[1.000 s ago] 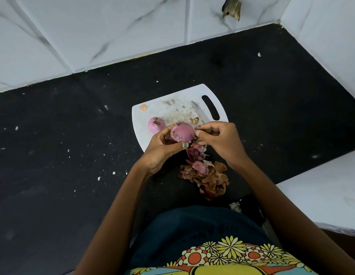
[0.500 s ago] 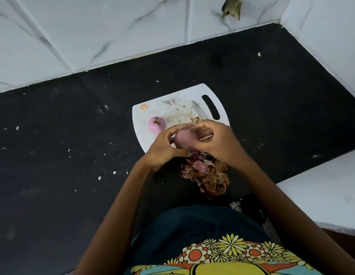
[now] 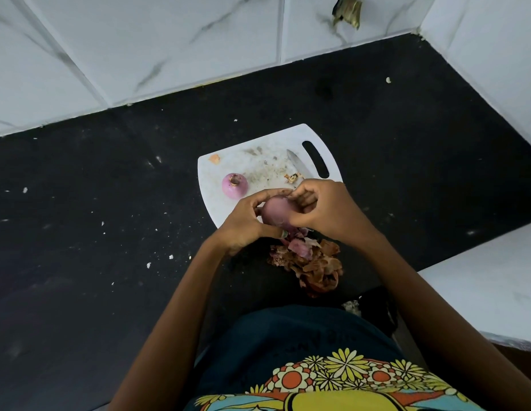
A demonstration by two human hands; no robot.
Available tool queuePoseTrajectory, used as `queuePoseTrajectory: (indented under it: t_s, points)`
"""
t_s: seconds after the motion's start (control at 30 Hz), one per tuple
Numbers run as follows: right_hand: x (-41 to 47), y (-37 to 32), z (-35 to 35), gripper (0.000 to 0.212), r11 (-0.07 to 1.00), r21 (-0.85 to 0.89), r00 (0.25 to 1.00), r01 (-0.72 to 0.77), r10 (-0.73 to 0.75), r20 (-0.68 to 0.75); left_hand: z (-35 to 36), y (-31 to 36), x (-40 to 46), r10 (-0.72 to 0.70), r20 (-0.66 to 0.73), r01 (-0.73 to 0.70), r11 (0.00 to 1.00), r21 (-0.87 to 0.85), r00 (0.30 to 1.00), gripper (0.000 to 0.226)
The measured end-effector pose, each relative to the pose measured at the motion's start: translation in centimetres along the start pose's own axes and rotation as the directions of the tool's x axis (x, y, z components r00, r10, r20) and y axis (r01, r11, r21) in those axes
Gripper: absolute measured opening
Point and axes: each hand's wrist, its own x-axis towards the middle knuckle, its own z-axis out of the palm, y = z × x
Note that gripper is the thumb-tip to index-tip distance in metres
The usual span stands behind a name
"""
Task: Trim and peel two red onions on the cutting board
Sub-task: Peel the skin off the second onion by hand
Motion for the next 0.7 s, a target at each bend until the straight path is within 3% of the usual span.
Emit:
queuePoseTrajectory:
  t_s: [0.23,0.47,0.7]
  points:
    - [0.3,0.8,-0.1,0.01,1.0,0.006,0.99,0.029,-0.028,-0.139,0.0,0.0,-0.2,-0.005,0.023,0.005,1.0,-0.013,1.0,0.072]
    - [-0.7,0.8,0.4,0.026,0.98,0.186,0.998,0.065,-0.064,-0.013,0.0,0.0,0.1,-0.039,-0.035,0.039,0.999,0.003,0.999,0.073]
    - [-0.5,0.9,-0.1,0.024,0.986,0.161,0.997,0.05,-0.058,0.045,-0.1,0.0,-0.4,-0.033,0.01,0.033,0.999,0.027,0.999,0.07]
